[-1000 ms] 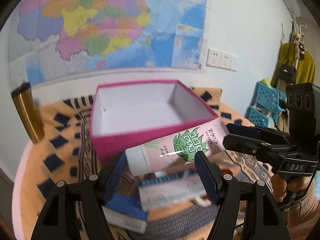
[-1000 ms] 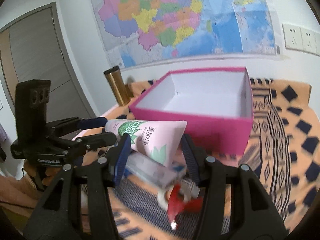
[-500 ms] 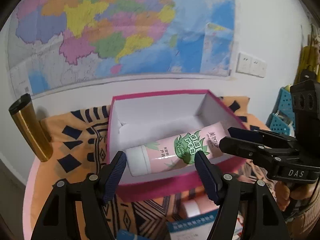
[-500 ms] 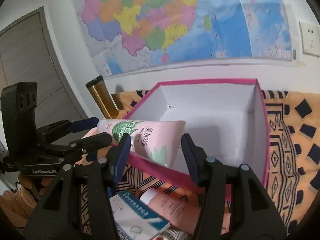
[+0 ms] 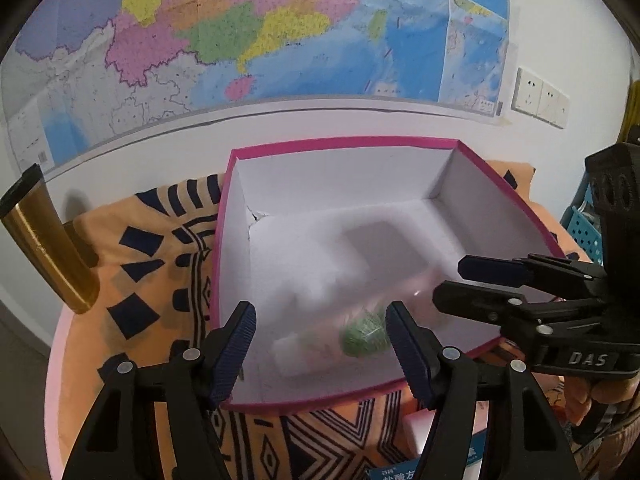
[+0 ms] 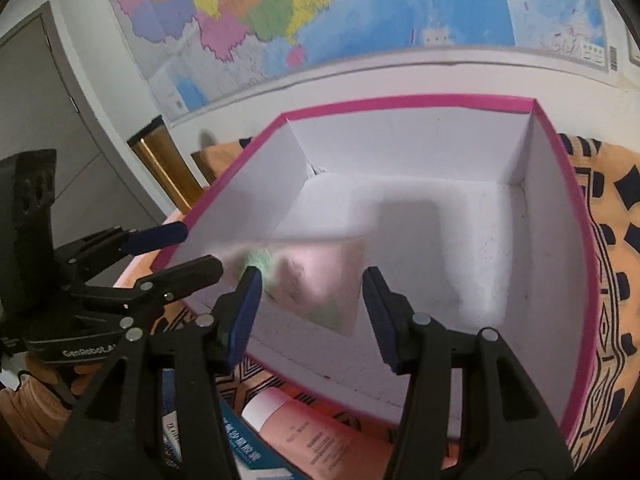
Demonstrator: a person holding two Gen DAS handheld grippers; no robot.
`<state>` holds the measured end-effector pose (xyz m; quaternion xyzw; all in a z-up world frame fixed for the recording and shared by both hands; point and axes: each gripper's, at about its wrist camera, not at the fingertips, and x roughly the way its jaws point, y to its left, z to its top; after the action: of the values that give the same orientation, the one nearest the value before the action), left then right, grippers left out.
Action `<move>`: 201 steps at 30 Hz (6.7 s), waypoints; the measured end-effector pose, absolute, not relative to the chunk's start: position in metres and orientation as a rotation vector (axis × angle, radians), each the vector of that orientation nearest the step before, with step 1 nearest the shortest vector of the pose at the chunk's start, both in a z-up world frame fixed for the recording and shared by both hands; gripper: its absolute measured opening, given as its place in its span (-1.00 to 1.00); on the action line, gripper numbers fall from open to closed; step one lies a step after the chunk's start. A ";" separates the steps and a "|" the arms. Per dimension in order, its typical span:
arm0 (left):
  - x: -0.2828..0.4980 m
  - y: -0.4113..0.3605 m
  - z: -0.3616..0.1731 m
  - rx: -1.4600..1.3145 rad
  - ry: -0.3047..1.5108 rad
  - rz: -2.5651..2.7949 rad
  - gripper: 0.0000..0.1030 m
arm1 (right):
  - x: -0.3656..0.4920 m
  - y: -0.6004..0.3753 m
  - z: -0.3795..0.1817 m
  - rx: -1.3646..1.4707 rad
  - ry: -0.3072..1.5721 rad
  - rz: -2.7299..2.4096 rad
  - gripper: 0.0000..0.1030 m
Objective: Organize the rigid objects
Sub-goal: 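Carry the tube into the magenta box and open the left gripper, then move the right gripper down and grasp the red corkscrew, then lift the corkscrew into the magenta box and open the right gripper, then grasp the white-and-blue medicine box with the right gripper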
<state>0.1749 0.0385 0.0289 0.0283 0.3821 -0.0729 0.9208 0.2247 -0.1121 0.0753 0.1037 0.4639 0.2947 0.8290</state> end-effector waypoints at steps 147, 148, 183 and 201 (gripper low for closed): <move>0.209 -0.040 0.014 -0.038 0.926 -0.497 -0.45 | 0.228 -0.204 0.090 0.569 0.981 0.452 0.08; 0.208 -0.039 0.014 -0.042 0.927 -0.496 -0.45 | 0.228 -0.206 0.091 0.554 0.983 0.426 0.11; 0.096 0.040 0.021 -0.055 0.792 -0.350 0.04 | 0.112 -0.198 0.091 0.435 0.957 0.644 0.11; 0.068 0.042 -0.018 -0.083 0.905 -0.388 0.04 | 0.084 -0.166 0.058 0.406 1.067 0.694 0.11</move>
<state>0.0685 0.0416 -0.0178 -0.0397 0.4345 -0.1860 0.8804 0.0841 -0.1660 0.0577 0.1882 0.4949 0.3220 0.7849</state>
